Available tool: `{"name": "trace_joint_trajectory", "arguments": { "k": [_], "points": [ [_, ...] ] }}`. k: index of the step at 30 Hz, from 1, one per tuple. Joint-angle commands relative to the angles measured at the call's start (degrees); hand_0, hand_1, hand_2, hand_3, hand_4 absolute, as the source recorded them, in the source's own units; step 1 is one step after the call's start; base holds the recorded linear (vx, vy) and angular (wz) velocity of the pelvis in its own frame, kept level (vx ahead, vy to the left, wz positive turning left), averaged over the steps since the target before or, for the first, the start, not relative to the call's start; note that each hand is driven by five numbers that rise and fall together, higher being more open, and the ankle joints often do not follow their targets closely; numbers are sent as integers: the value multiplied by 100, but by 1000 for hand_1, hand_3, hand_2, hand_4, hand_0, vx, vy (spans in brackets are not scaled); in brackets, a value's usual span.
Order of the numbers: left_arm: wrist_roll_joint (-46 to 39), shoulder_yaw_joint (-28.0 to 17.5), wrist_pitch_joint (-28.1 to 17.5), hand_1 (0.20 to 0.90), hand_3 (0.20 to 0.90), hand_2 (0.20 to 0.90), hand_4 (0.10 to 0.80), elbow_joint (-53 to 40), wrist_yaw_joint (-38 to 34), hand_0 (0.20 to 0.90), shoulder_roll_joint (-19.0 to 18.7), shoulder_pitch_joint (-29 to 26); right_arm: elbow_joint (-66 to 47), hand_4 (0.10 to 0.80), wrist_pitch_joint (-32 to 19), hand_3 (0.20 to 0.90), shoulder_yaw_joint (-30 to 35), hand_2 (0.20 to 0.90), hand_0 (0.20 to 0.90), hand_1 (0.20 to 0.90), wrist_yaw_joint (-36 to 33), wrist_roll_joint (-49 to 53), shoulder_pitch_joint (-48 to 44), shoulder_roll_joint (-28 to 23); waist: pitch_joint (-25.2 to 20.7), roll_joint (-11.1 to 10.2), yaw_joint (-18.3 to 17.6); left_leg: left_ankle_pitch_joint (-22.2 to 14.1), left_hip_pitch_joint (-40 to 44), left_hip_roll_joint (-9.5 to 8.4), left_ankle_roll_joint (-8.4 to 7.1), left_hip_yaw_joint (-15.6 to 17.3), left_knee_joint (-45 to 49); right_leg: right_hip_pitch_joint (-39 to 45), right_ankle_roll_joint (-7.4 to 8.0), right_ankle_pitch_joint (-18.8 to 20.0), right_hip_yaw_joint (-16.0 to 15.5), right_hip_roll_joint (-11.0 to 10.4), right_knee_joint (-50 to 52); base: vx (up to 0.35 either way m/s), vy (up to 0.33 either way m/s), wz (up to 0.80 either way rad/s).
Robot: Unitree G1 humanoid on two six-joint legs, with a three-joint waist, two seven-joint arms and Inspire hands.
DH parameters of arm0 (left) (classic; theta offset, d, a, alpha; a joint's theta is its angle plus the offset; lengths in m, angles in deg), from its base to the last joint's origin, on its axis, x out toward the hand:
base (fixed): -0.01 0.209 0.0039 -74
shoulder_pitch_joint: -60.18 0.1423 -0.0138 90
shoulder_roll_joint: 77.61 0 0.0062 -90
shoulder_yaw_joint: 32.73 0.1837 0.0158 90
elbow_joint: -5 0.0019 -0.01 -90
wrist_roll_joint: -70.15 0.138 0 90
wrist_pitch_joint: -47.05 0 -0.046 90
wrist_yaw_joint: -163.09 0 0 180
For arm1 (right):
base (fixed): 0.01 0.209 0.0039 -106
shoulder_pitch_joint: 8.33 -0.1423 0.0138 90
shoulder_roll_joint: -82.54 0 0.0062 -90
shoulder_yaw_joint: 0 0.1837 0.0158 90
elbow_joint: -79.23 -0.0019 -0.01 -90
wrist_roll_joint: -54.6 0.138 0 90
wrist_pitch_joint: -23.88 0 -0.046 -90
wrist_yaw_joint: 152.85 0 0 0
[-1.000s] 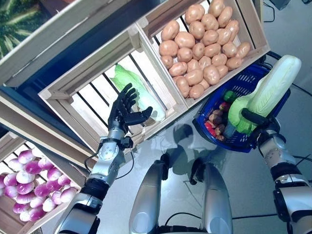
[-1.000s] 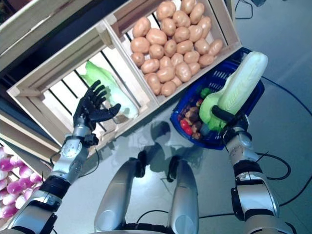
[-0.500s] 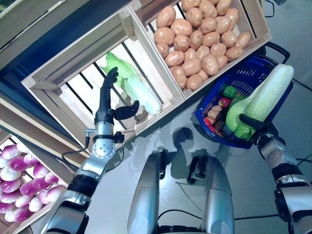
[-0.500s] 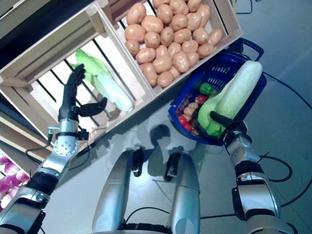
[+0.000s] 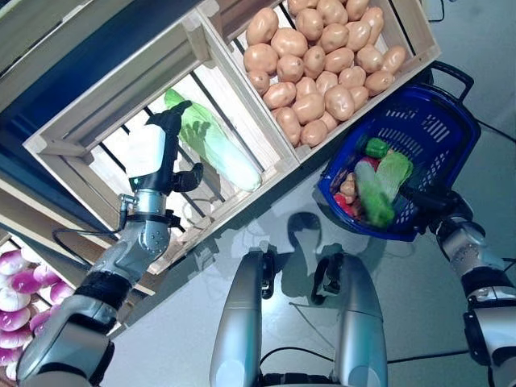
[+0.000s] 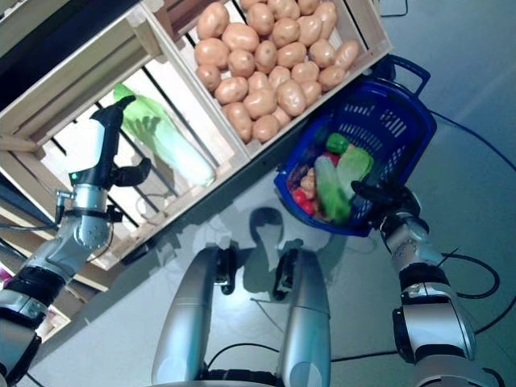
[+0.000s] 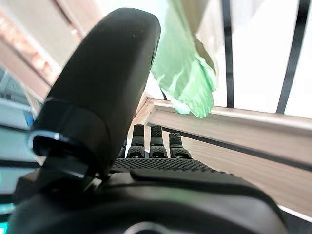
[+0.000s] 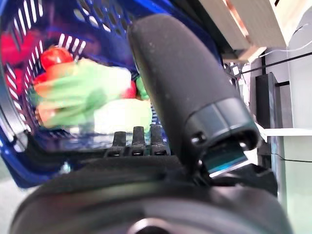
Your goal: Put vegetables into the basket
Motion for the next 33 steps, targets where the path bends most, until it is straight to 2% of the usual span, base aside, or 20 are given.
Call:
{"name": "trace_joint_trajectory", "arguments": {
  "k": [1, 5, 8, 14, 21, 33],
  "points": [
    [502, 10, -48, 900, 900, 900, 800, -112, -411, 900, -688, -640, 87, 800, -485, 900, -46, 900, 900, 900, 71, -10, -387, -522, -183, 16, -70, -251, 533, -23, 310, 456, -285, 439, -86, 262, 5, -142, -261, -25, 44, -4],
    [809, 408, 70, 900, 900, 900, 800, 78, -292, 900, -867, -893, 152, 800, -495, 900, -156, 900, 900, 900, 208, 62, -483, -564, -167, 37, -123, -228, 523, 26, 287, 488, -359, 393, -52, 307, 72, -105, -326, -25, 39, -6],
    [1190, 876, 91, 900, 900, 900, 800, 329, -182, 900, -974, -1275, 316, 800, -469, 900, -304, 900, 900, 900, 320, 167, -653, -615, -143, 53, -172, -195, 505, 63, 274, 516, -447, 336, -29, 352, 123, -76, -389, -43, 37, -8],
    [1665, 1818, -132, 900, 900, 900, 800, 606, 184, 900, -1127, -1932, 595, 800, -426, 900, -503, 900, 900, 900, 503, 351, -905, -681, -87, 74, -251, -169, 407, 152, 248, 542, -499, 213, 8, 407, 178, -20, -443, -46, 15, -7],
    [1567, 2694, -197, 900, 900, 900, 800, 676, 687, 900, -1171, -2502, 900, 800, -421, 900, -678, 900, 900, 900, 673, 564, -1107, -745, -31, 87, -300, -130, 288, 207, 219, 549, -557, 88, 75, 479, 199, 8, -510, -29, -4, -5],
    [1270, 2950, 385, 900, 900, 900, 800, 1335, 1425, 900, -797, -2679, 1039, 800, -462, 900, -827, 900, 900, 900, 649, 667, -1406, -742, -24, 59, -312, -116, -289, 253, 177, 497, -427, -447, 152, 550, 209, 24, -441, -35, -9, -6]
  ]
}}
